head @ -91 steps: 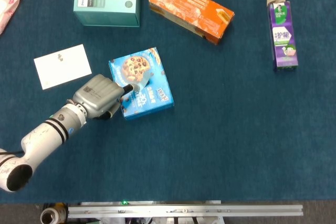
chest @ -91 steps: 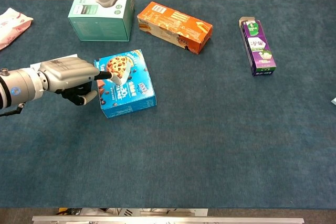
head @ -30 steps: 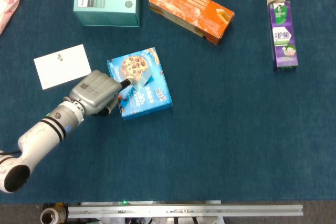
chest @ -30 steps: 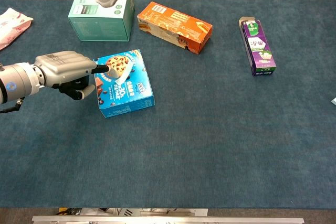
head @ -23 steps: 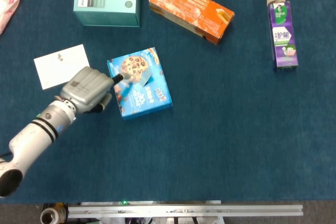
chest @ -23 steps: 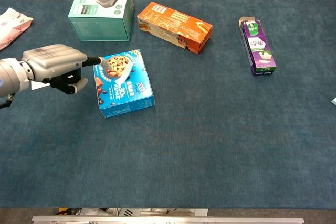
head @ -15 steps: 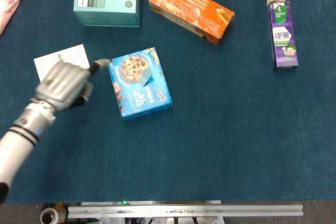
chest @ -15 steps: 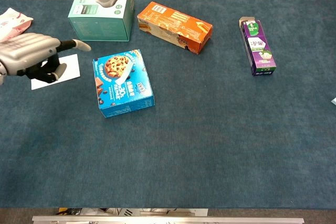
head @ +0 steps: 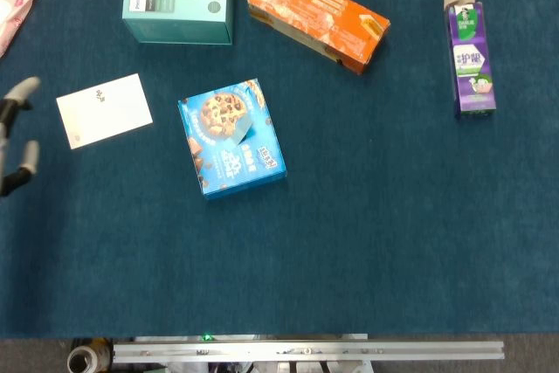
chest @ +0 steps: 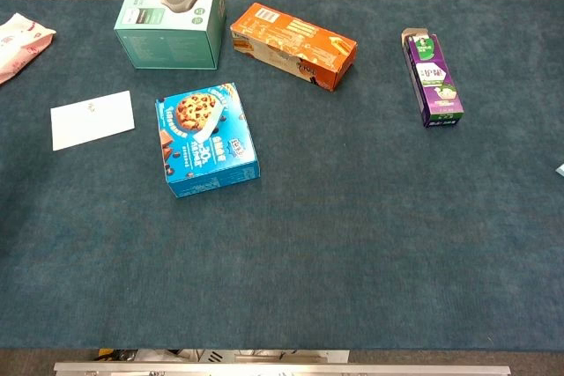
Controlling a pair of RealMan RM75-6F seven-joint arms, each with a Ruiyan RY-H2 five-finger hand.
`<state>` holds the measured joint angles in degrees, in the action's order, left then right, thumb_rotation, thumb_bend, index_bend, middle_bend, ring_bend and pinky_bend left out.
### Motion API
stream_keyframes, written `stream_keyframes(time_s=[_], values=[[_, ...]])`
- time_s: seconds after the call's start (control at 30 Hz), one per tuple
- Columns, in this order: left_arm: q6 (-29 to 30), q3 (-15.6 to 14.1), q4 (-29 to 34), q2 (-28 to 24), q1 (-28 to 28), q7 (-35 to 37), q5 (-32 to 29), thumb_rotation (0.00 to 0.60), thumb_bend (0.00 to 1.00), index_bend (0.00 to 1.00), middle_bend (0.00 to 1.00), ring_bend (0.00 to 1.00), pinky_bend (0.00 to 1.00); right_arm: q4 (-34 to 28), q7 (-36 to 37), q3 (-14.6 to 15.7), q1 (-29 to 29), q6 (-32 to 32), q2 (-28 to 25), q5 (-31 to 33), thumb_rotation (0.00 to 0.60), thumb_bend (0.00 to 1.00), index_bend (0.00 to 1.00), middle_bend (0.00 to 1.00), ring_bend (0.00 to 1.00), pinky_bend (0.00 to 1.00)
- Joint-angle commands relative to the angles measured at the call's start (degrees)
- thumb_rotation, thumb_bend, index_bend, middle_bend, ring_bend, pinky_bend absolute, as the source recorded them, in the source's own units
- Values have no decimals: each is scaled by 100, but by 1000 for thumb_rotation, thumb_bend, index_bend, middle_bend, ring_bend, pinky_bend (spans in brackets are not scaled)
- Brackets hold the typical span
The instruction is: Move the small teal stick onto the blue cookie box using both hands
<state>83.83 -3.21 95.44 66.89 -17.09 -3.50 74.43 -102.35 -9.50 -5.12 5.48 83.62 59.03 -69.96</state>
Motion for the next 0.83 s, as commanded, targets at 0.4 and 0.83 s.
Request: stream_keyframes(time_s=[0.4,0.83], values=[[710,-66,463,-68,920,-326,231,600,461,125,309,313,415,-14,0,14,-73,34,106,-281,600,223,360,466,420,585],[623,87,503,-117,1125,-279,382,600,461,125,305,313,414,-8,-53,10,170,-258,231,-672,600,222,360,466,420,585]])
